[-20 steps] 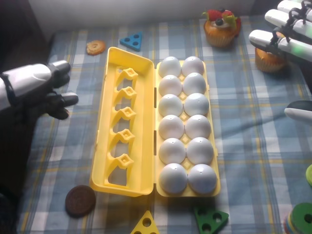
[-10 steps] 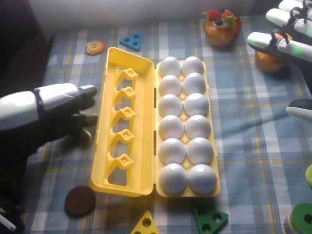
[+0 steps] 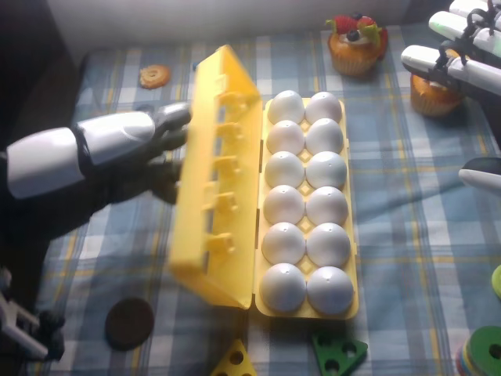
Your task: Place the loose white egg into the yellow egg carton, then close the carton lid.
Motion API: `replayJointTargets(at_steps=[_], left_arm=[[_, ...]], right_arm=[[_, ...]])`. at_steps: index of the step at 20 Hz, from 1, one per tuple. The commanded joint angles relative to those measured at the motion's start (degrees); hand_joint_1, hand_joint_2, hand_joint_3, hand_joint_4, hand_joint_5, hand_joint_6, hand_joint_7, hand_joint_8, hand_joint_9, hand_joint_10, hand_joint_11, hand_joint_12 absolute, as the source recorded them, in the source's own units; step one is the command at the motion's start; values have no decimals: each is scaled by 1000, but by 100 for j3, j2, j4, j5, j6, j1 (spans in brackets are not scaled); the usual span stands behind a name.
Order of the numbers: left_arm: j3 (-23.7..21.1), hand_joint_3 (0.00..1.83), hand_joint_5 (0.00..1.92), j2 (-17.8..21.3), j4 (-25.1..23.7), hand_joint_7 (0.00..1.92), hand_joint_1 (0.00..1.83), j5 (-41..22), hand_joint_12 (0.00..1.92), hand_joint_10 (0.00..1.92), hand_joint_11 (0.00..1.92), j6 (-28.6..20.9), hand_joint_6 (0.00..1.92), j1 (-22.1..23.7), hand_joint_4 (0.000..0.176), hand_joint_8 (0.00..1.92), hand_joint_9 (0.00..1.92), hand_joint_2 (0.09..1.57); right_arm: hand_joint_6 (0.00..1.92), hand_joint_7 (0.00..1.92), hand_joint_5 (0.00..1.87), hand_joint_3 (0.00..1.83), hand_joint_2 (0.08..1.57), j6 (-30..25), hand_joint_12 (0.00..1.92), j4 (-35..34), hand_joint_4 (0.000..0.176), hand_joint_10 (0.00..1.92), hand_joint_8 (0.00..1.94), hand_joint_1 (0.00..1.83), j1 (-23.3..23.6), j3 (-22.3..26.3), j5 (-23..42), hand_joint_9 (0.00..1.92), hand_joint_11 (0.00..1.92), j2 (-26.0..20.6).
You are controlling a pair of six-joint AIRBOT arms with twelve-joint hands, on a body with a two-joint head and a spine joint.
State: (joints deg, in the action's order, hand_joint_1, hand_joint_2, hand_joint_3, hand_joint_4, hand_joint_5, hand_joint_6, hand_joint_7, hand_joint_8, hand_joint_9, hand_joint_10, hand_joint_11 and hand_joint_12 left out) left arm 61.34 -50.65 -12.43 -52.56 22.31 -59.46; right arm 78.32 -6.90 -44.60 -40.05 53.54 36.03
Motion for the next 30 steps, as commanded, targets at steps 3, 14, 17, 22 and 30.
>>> replayJointTargets(at_steps=[3,14,17,22,30], left_arm=[[-18,5,0,23,-290,0,0,-734,1186,1,1,-9,0,476,102,0,181,1250],[675,10,0,-1046,-3237,0,0,857,1413,18,0,-1534,0,2219,28,0,91,1405],[871,0,0,-1295,-3998,0,0,1077,1503,15,0,-2084,0,2483,27,0,82,1386],[862,0,0,-1296,-4244,0,0,1108,1485,47,0,-2120,0,2739,9,0,145,1381],[755,0,8,-1101,-4632,0,0,1059,1338,39,0,-2215,3,3173,0,0,116,1390]], right_arm=[[0,0,0,0,1281,27,0,-8,109,0,0,346,22,-8,732,0,0,-10],[0,0,0,1,1280,27,0,-44,139,0,0,412,8,-2,733,0,0,-21],[0,0,0,2,1283,27,0,-55,138,0,0,425,5,-4,733,0,0,-22],[0,0,0,0,1277,27,0,-90,148,0,0,419,-10,-11,733,0,0,-20],[0,0,0,4,1288,27,0,-106,117,0,0,348,-31,-1,799,0,0,-43]])
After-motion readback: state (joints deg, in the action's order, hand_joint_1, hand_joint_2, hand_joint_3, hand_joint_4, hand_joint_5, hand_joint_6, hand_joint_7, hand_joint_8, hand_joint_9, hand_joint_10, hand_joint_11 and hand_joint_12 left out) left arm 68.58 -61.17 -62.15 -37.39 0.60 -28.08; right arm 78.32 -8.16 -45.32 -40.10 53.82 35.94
